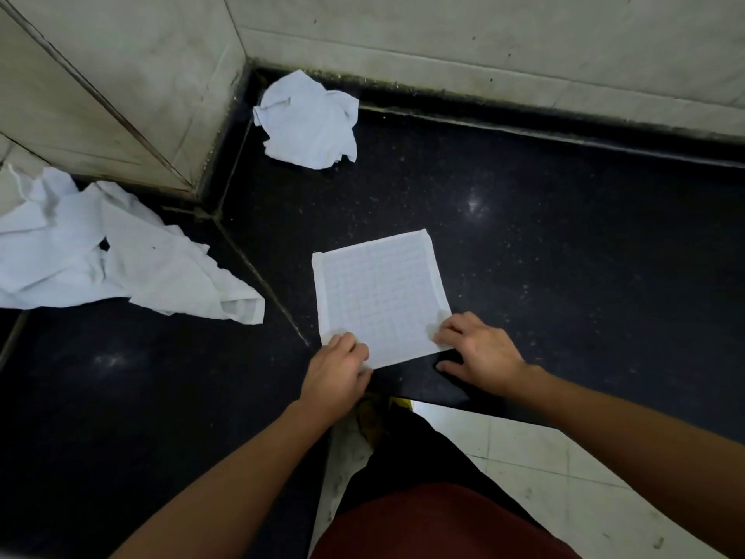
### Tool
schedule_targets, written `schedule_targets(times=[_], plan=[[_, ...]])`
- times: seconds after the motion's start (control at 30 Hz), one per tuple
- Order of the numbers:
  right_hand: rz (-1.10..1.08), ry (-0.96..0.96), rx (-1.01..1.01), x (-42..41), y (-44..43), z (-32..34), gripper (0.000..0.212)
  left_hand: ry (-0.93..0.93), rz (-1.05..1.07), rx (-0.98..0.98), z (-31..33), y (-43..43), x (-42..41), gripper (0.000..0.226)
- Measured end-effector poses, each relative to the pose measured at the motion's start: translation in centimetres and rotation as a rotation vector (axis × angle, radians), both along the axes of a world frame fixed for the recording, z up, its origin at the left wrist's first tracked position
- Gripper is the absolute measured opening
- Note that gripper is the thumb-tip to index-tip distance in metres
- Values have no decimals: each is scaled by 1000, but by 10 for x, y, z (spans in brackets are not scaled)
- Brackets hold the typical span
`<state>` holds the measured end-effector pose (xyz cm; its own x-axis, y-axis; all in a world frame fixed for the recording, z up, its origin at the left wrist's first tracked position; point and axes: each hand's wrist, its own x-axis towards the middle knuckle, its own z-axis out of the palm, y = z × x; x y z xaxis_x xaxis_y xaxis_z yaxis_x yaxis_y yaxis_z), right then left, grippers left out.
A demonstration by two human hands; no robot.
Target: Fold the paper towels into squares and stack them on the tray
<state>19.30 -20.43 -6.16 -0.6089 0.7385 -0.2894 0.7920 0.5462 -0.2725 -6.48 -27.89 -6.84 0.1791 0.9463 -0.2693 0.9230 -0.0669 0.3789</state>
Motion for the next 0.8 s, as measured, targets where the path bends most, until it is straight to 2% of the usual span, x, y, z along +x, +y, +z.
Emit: schedule_targets(times=[0.1, 0.23, 0.43, 0.57, 0.67, 0.8], plan=[[60, 37, 143, -1, -7, -5, 11, 62, -22, -30, 1, -2, 10, 27], [146, -32, 245, -5, -4, -11, 15, 114, -45, -18, 6, -2, 14, 30], [149, -44, 149, -4, 0, 3, 15, 177, -75, -22, 10, 3, 25, 26], [187, -226, 139, -13, 0, 5, 36, 236, -97, -66, 12, 8, 28, 26], [168, -242, 202, -16, 3, 0, 31, 237, -78, -65, 13, 7, 26, 28], [116, -207, 208, -6, 11, -1, 19, 144, -15, -6, 13, 6, 13, 28]])
